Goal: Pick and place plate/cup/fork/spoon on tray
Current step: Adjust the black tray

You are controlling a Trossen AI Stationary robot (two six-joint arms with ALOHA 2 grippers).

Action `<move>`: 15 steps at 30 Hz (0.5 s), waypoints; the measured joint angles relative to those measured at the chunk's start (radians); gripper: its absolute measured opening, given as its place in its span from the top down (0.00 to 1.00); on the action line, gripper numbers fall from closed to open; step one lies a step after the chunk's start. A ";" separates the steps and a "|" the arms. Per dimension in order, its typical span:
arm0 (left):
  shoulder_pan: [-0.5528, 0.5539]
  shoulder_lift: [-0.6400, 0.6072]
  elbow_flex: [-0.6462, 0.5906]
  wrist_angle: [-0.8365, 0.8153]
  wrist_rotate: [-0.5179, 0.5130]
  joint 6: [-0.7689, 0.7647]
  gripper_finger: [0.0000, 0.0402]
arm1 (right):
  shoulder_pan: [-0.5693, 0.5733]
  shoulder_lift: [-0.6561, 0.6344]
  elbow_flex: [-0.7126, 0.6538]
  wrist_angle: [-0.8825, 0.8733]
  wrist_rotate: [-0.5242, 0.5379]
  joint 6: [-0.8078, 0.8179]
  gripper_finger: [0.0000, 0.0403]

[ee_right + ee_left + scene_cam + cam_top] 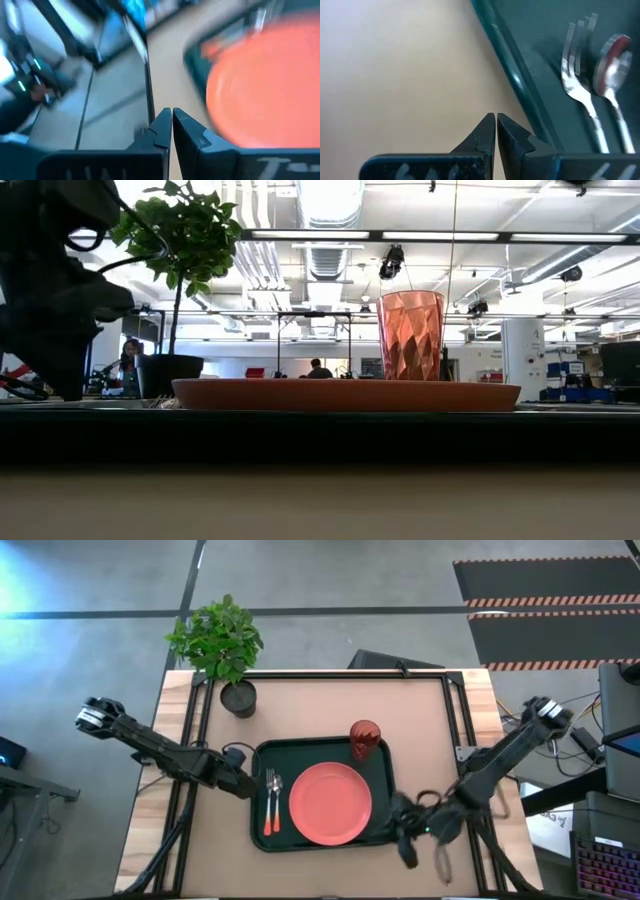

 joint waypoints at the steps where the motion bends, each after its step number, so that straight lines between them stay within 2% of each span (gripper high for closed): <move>1: 0.000 0.011 -0.001 0.000 -0.008 -0.011 1.00 | 0.000 -0.034 0.006 0.002 0.039 -0.046 0.98; 4: 0.000 0.058 -0.005 0.001 -0.025 -0.015 1.00 | 0.002 -0.116 0.021 0.002 0.109 -0.178 0.98; 8: 0.000 0.138 -0.007 0.052 -0.029 -0.016 1.00 | 0.002 -0.185 0.031 0.003 0.135 -0.285 0.98; 15: 0.009 0.201 -0.002 0.163 -0.095 -0.021 1.00 | 0.002 -0.190 0.029 -0.008 0.137 -0.325 0.98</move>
